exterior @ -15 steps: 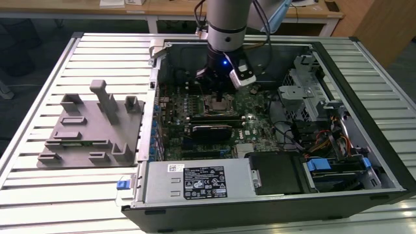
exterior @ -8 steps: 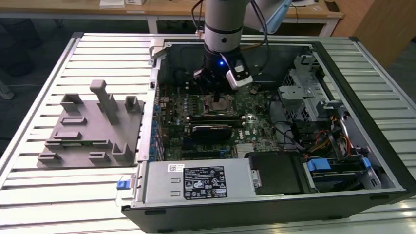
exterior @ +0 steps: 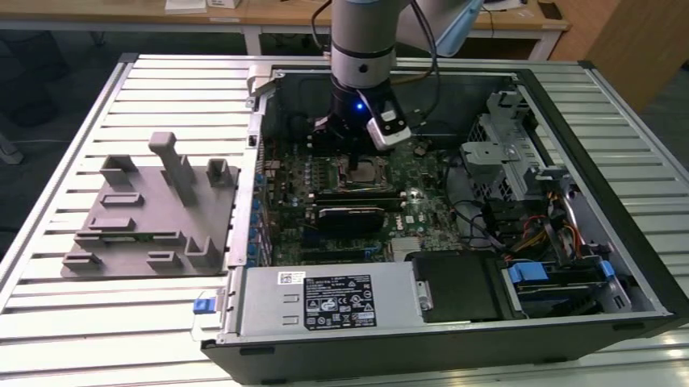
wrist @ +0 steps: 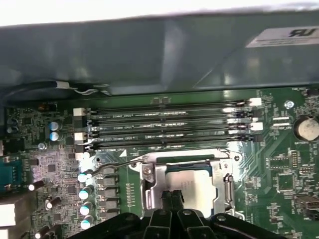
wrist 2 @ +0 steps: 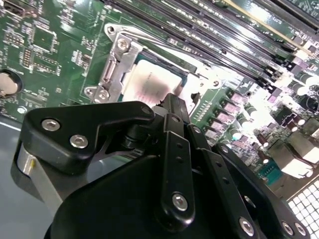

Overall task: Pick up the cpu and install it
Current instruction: 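Close the cpu cover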

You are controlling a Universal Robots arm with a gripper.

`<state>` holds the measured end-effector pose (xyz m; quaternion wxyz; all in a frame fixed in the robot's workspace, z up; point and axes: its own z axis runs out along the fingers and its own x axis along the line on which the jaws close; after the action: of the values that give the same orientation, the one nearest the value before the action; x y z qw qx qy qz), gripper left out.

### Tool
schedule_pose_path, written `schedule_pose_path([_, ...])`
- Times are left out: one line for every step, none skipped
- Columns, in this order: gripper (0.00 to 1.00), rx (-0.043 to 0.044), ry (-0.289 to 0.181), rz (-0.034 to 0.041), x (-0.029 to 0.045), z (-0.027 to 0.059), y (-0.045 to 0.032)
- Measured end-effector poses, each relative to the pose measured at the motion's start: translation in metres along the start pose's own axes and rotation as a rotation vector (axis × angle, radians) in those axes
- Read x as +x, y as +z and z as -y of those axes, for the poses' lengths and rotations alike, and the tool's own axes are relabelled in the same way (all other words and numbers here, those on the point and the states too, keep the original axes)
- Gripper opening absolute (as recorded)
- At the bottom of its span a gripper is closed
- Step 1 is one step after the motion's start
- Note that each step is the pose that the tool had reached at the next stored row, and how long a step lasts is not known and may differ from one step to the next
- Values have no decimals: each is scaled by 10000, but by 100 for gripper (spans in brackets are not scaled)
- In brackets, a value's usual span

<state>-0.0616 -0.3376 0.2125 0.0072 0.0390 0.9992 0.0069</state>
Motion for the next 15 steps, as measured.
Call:
schedule_pose_path([11, 0, 1, 0, 10, 1, 4])
schedule_pose_path([11, -2, 1, 1, 17, 1, 10])
schedule_pose_path([11, -1, 2, 0, 22, 1, 14])
schedule_pose_path([11, 0, 1, 0, 23, 2, 17])
schedule_pose_path([11, -1, 0, 1, 24, 2, 21])
schedule_pose_path([11, -1, 0, 1, 24, 2, 27])
schedule_pose_path([11, -1, 0, 1, 25, 2, 31])
schedule_pose_path([11, 0, 1, -1, 26, 3, 33])
schedule_pose_path([11, 1, 1, -1, 26, 3, 35])
schedule_pose_path([11, 0, 1, 0, 27, 3, 38])
schedule_pose_path([11, -5, 3, 0, 31, 3, 41])
schedule_pose_path([11, -9, 2, 0, 34, 3, 43])
schedule_pose_path([11, -12, 2, -1, 38, 4, 45])
schedule_pose_path([11, -14, 1, 0, 42, 4, 49])
schedule_pose_path([11, -15, 1, 0, 44, 4, 55])
